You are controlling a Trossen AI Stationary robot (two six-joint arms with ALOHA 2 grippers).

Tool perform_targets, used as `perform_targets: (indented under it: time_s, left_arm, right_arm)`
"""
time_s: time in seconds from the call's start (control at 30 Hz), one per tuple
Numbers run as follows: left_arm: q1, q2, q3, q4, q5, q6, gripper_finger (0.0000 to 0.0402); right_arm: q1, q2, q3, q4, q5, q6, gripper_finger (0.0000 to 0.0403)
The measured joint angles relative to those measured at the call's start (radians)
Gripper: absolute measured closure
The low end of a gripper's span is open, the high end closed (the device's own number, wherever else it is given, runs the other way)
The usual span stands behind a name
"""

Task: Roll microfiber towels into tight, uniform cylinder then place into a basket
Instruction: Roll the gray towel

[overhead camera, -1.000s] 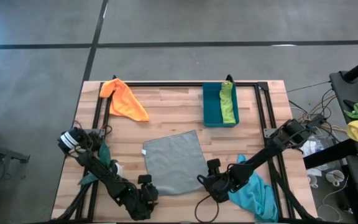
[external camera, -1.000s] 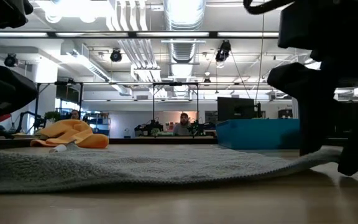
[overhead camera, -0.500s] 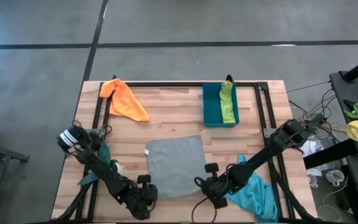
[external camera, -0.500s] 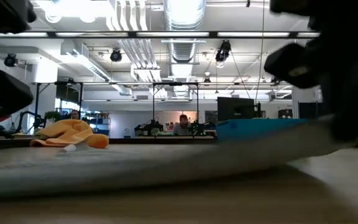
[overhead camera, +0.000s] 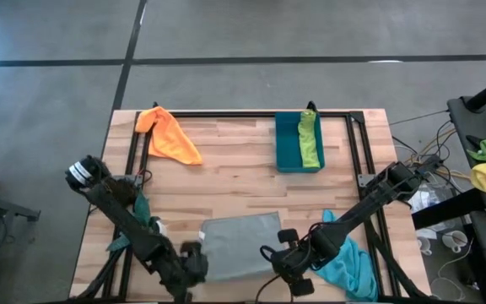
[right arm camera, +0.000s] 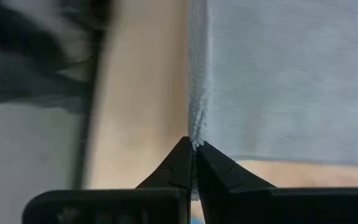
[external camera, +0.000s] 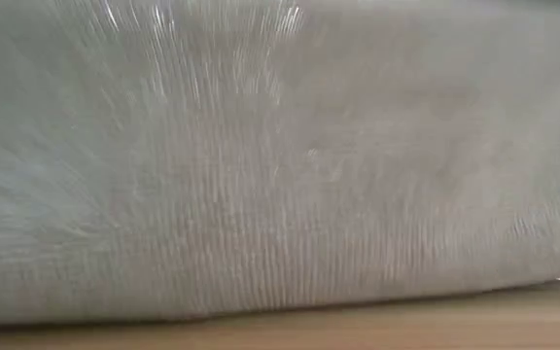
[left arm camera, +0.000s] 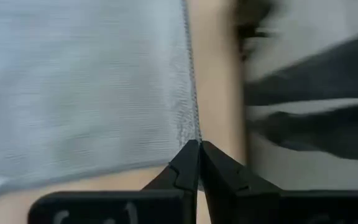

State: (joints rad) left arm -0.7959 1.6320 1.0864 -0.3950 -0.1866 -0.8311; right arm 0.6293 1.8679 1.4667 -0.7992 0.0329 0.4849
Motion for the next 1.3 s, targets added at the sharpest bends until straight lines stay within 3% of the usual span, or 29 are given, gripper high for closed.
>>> perform_targets:
  time_s: [0.17, 0.33, 0.57, 0.93, 1.17, 1.3]
  left_arm:
    - [0.088, -0.08, -0.026, -0.22, -0.102, 0.035, 0.0401]
    - [0.21, -0.134, -0.104, -0.204, -0.098, 0.144, 0.0401]
    - [0.339, -0.119, -0.183, -0.164, 0.01, 0.24, 0.0401]
    - [0.358, -0.113, -0.232, -0.115, 0.042, 0.263, 0.0402]
    - [0.358, -0.114, -0.232, -0.106, -0.006, 0.263, 0.0402]
    - [0.358, -0.114, -0.232, -0.105, -0.044, 0.253, 0.0399]
  right_arm:
    - [-0.066, 0.0, -0.067, -0.013, 0.085, 0.005, 0.0394]
    - [-0.152, 0.0, -0.128, 0.019, 0.092, -0.04, 0.0394]
    - [-0.25, 0.0, -0.17, 0.07, 0.091, -0.148, 0.0394]
    - [-0.309, 0.0, -0.211, 0.109, 0.039, -0.206, 0.0394]
    - [-0.309, 0.0, -0.247, 0.125, 0.065, -0.185, 0.0394]
    - [-0.309, 0.0, -0.254, 0.123, 0.064, -0.172, 0.0371]
